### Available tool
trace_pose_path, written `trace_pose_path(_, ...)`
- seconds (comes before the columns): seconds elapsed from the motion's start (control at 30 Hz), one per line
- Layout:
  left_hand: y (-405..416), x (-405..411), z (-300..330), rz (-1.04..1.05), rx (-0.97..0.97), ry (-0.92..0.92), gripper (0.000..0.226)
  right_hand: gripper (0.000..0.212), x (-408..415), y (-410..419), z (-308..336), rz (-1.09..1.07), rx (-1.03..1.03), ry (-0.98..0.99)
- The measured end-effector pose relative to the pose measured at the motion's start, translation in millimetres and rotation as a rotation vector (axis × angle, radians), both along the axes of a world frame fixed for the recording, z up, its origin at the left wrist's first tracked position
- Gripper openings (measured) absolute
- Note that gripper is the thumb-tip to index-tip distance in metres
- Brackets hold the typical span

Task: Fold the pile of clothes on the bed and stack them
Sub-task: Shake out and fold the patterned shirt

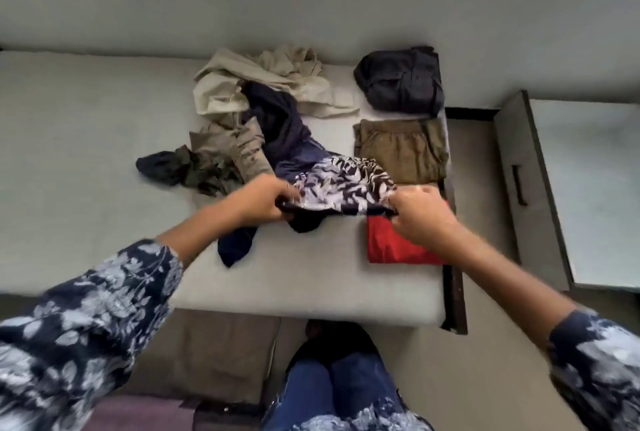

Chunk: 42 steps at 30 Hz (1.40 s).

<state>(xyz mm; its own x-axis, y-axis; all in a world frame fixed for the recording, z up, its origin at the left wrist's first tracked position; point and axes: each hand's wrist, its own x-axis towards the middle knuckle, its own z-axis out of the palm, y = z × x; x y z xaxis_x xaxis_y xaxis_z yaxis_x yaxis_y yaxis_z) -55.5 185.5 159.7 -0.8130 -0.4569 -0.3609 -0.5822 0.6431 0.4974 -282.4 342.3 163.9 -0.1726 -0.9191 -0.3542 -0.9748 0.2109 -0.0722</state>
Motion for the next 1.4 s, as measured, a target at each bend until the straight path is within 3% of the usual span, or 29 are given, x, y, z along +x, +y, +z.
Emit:
trace_pose_path(0.13,50.6,34.3,-103.4,-0.055,0.157,-0.224,0.026,0.027,36.8,46.5,-90.5,0.034,0.163,-0.048)
trace_pose_path(0.27,97.7,65.5,-185.4,-0.014,0.329,-0.322,0.008,0.025,63.7,89.6,-170.6,0.027,0.388,-0.146)
trace_pose_path(0.47,115.3,68.6,-224.7,-0.057,0.446,-0.418,0.011,0.024,73.9,102.8,-215.3,0.027,0.556,-0.224)
trace_pose_path(0.63,67.8,39.0,-232.6,-0.007,0.455,-0.420,0.008,0.022,42.2,57.3,-227.3,-0.052,0.494,-0.262)
trace_pose_path(0.7,38.4,22.3,-230.9,0.050,0.482,-0.390,0.022,0.019,23.2,29.8,-226.3,-0.104,0.420,-0.275)
trace_pose_path(0.83,-25.0,-17.7,-224.1,0.048,0.353,-0.348,0.012,0.018,-16.7,-31.1,-227.6,-0.184,0.272,-0.323)
trace_pose_path(1.1,-109.8,-84.1,-260.2,0.193,0.160,-0.301,0.021,0.017,-78.3,-132.9,-277.8,-0.242,0.205,-0.293)
trace_pose_path(1.23,-109.6,-92.7,-291.7,0.374,0.084,-0.249,0.027,0.020,-80.3,-141.2,-306.3,-0.309,0.184,-0.268)
trace_pose_path(1.4,-50.5,-80.2,-285.7,0.598,-0.319,-0.113,0.054,0.048,-48.5,-95.4,-311.5,-0.304,-0.135,-0.134)
